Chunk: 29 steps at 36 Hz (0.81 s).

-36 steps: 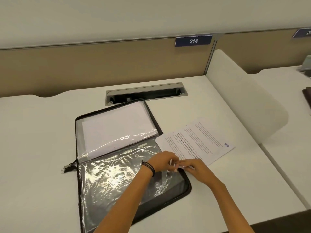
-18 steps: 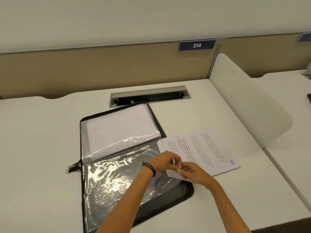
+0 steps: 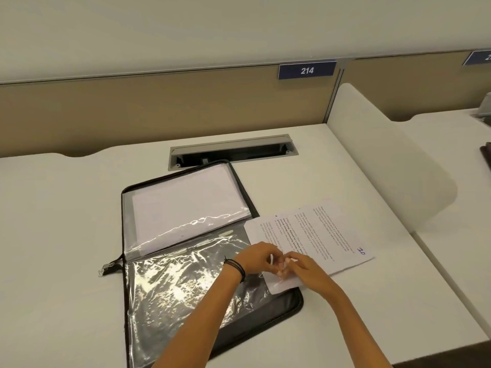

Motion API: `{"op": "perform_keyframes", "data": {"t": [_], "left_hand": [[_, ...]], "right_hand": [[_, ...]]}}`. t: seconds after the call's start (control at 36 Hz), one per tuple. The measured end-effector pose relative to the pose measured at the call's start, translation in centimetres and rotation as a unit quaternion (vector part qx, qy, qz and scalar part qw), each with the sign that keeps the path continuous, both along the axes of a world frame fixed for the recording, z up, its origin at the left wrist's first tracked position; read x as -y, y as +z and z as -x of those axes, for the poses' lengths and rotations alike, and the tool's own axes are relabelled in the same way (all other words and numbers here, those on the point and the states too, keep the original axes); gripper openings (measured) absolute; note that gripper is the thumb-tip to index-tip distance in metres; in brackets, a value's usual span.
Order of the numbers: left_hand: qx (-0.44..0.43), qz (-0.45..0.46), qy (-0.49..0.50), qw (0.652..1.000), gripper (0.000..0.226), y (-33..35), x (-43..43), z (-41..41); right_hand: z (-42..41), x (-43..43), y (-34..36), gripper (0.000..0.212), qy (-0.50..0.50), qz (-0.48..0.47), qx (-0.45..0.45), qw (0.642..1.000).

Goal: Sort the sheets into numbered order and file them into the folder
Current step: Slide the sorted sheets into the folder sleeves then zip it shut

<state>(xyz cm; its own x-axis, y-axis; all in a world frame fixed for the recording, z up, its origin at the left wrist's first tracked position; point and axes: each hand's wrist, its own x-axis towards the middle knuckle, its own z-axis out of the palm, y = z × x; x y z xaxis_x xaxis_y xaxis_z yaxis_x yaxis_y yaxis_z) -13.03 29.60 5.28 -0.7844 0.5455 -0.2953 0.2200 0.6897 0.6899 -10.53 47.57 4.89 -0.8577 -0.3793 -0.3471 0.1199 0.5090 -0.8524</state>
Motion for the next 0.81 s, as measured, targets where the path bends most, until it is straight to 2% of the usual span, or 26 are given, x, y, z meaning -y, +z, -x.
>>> {"op": "perform_keyframes", "data": {"t": [0.11, 0.22, 0.31, 0.39, 0.5, 0.69, 0.81], "left_hand": [[-0.014, 0.011, -0.009, 1.000, 0.014, -0.7, -0.3, -0.2], [-0.016, 0.007, -0.019, 1.000, 0.017, -1.4, -0.4, -0.6], [-0.025, -0.003, -0.027, 0.999, 0.022, -1.9, -0.4, -0.8], [-0.043, -0.013, -0.009, 0.999, 0.026, -1.7, 0.1, -0.7], [-0.058, -0.031, 0.038, 0.997, 0.025, -1.1, 1.7, -0.4], [-0.063, -0.066, 0.173, 0.981, 0.015, -0.8, 7.2, -0.5], [-0.073, -0.091, 0.267, 0.957, 0.013, -0.8, 10.6, -1.6]], "right_hand": [[1.7, -1.6, -0.4, 0.019, -0.133, 0.037, -0.058, 0.989], [4.3, -4.1, -1.3, 0.017, -0.224, -0.016, -0.145, 0.964], [6.6, -6.3, -2.1, 0.021, -0.269, -0.089, -0.184, 0.941], [8.6, -8.1, -2.9, 0.035, -0.272, -0.166, -0.154, 0.935], [9.9, -9.3, -2.9, 0.048, -0.260, -0.216, -0.110, 0.935], [11.1, -9.1, -2.1, 0.048, -0.257, -0.194, -0.093, 0.942], [11.5, -8.8, -1.9, 0.047, -0.247, -0.184, -0.094, 0.947]]}}
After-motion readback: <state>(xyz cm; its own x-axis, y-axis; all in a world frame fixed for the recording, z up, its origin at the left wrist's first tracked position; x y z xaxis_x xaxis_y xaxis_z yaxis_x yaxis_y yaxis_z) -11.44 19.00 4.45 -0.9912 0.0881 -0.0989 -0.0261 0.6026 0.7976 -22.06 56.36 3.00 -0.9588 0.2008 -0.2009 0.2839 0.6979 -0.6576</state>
